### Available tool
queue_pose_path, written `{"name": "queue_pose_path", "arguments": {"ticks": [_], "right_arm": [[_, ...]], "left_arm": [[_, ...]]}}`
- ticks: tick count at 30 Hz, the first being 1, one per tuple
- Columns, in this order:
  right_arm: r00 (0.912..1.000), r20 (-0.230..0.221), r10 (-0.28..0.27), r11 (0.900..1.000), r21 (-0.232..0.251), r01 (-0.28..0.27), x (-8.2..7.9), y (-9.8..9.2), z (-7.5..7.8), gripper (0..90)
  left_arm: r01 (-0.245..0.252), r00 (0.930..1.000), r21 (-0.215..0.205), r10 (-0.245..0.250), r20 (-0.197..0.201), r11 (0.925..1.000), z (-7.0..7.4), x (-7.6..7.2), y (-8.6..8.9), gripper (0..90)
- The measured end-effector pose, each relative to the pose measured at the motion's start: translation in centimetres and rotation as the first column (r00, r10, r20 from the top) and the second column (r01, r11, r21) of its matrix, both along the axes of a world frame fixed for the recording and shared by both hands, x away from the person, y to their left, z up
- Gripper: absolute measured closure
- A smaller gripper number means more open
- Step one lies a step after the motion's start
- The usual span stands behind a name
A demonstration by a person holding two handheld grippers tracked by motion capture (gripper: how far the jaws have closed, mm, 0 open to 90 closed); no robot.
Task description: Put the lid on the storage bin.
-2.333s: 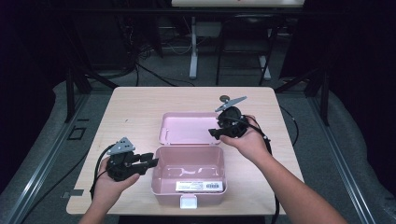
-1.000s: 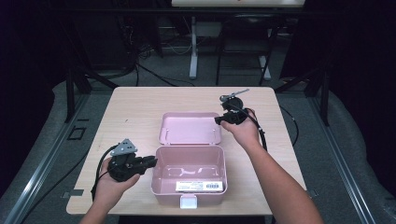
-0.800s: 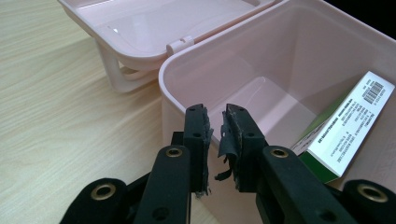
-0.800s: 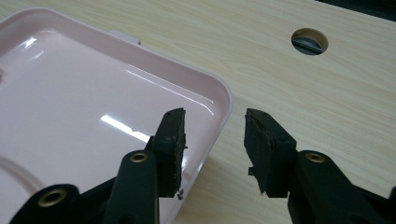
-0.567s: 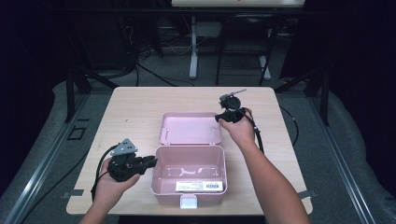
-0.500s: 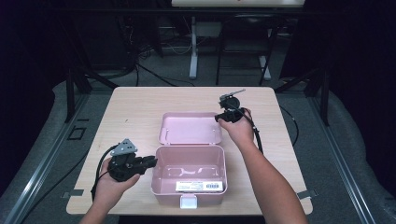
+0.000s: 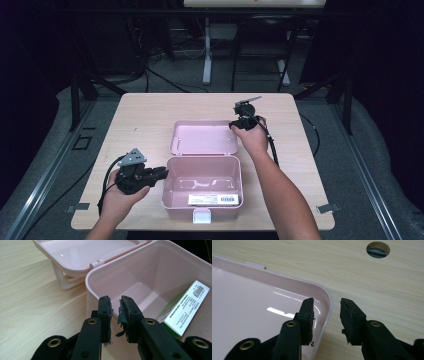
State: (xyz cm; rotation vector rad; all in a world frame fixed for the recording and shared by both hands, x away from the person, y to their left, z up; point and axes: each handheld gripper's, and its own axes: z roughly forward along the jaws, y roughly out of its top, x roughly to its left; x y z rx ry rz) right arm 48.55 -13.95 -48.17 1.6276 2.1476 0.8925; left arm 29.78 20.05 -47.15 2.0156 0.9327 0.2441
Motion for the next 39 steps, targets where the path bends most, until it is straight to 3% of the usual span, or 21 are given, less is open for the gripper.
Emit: {"name": "queue_pose_path", "arguments": {"ticks": [14,16,39], "right_arm": [[0.9995,-0.018,-0.025,0.999,-0.021,0.025,0.0,0.7,-0.6,77.7],[0.9992,-0.021,-0.033,0.999,-0.002,0.033,0.1,0.5,-0.5,79.5],[0.9994,-0.006,-0.035,0.999,0.023,0.035,-0.4,-0.1,0.7,80.7]], "left_arm": [[-0.001,1.0000,0.003,0.001,0.002,1.0000,0.0,0.0,0.0,78.0],[-0.001,1.0000,0.004,0.001,0.004,1.0000,0.0,0.0,0.0,77.9],[-0.006,1.0000,0.009,0.006,0.007,0.9999,0.0,0.0,-0.2,78.0]]}}
